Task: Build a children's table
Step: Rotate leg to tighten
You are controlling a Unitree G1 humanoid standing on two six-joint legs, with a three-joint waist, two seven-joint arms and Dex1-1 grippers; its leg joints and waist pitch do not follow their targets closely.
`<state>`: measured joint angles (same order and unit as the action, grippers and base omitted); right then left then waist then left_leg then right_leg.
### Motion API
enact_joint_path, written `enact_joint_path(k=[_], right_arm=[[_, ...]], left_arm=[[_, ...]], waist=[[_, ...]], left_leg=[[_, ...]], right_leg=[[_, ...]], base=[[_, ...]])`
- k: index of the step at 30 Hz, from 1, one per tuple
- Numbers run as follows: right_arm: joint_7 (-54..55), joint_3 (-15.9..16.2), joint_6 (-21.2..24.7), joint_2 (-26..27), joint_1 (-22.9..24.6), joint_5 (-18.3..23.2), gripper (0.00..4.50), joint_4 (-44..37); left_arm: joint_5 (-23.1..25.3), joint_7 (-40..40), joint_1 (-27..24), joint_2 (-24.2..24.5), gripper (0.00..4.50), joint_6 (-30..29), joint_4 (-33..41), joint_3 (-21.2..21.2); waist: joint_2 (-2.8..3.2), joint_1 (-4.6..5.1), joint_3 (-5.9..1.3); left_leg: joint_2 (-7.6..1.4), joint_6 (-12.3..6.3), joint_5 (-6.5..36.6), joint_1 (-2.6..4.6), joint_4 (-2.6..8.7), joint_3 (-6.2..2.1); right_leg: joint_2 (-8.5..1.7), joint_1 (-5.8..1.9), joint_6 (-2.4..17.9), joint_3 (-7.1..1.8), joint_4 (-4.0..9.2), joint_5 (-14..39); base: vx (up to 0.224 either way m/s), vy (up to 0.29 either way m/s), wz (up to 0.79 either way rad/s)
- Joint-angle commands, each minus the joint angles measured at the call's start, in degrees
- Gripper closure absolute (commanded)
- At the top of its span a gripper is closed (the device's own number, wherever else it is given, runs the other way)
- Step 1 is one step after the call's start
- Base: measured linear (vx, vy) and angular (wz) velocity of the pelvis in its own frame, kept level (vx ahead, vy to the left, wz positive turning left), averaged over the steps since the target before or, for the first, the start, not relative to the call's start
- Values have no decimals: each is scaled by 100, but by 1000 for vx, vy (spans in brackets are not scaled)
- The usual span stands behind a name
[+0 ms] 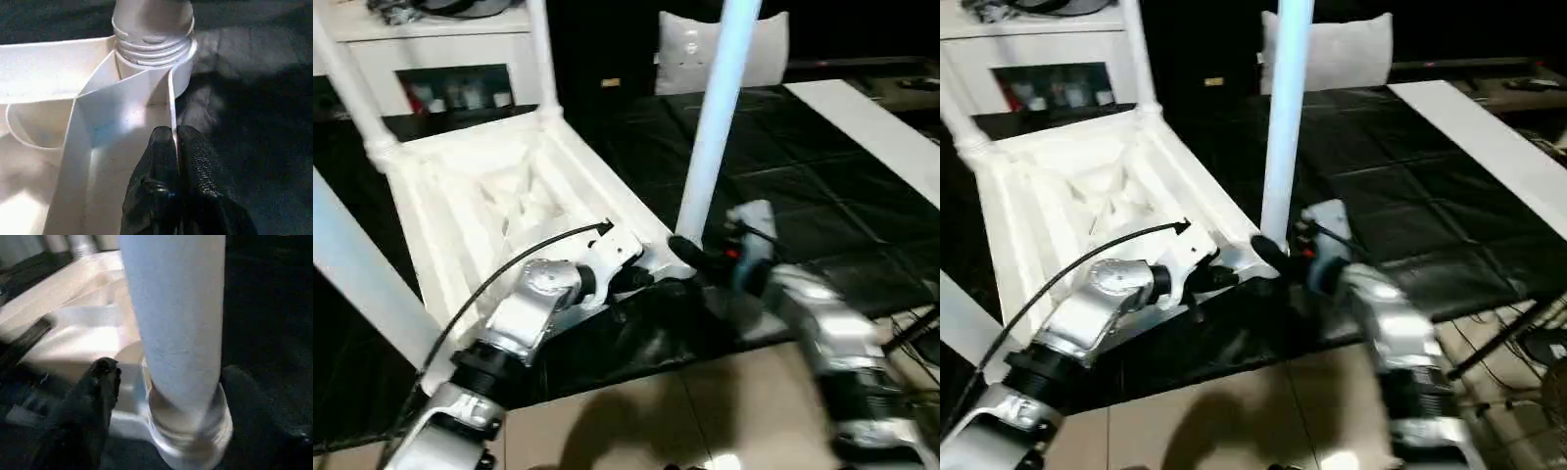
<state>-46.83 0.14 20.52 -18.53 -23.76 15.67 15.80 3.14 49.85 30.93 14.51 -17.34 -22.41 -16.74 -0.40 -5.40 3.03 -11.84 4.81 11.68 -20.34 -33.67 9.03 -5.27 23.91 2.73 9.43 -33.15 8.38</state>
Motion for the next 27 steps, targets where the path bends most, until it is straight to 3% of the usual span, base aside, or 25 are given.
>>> enact_joint_path(k=[1,3,6,7,10,13,19,27], right_arm=[[-397,135,-49,-144,62,25,63,-133],[-843,255,-57,-444,55,24,36,-112],[-1445,368,-49,-748,49,103,36,-137],[-1705,429,-74,-873,65,139,50,-183],[-2203,558,-117,-1114,94,218,67,-248],[-2842,784,-272,-1335,105,203,88,-246],[-3304,973,-208,-1422,122,315,150,-332],[-3295,1067,-569,-1168,-90,167,203,160]], left_arm=[[28,338,25,107,450,205,26,-141],[-23,776,-16,288,450,476,70,-281],[-41,1230,-52,498,450,821,89,-458],[-16,1378,-50,587,450,983,67,-539],[-23,1694,-41,750,450,1188,47,-662],[-161,2285,-54,950,450,1383,204,-770],[-214,2618,-51,1066,450,1531,232,-874],[-338,2851,-152,1078,450,1523,426,-916]], waist=[[-73,-55,-424],[-56,-78,-407],[-56,-120,-400],[-47,-160,-416],[-56,-224,-410],[-88,-290,-413],[-85,-350,-425],[-77,-376,-438]], left_leg=[[-131,-649,257,-52,307,22],[-145,-498,461,-21,326,31],[-153,-452,603,2,338,27],[-169,-462,661,43,332,27],[-199,-491,624,35,338,33],[-192,-445,654,43,338,50],[-199,-447,525,27,328,48],[-200,-367,539,31,323,49]], right_leg=[[-416,-471,574,-401,347,1370],[-408,-448,470,-405,403,1808],[-409,-438,410,-412,425,1995],[-404,-415,441,-420,421,1960],[-399,-416,563,-450,357,1720],[-418,-416,559,-451,368,1884],[-412,-418,591,-458,333,1762],[-414,-409,620,-451,327,1803]], base=[[0,0,0],[0,0,0],[0,0,0],[0,0,0],[0,0,0],[0,0,0],[0,0,0],[0,0,0]])
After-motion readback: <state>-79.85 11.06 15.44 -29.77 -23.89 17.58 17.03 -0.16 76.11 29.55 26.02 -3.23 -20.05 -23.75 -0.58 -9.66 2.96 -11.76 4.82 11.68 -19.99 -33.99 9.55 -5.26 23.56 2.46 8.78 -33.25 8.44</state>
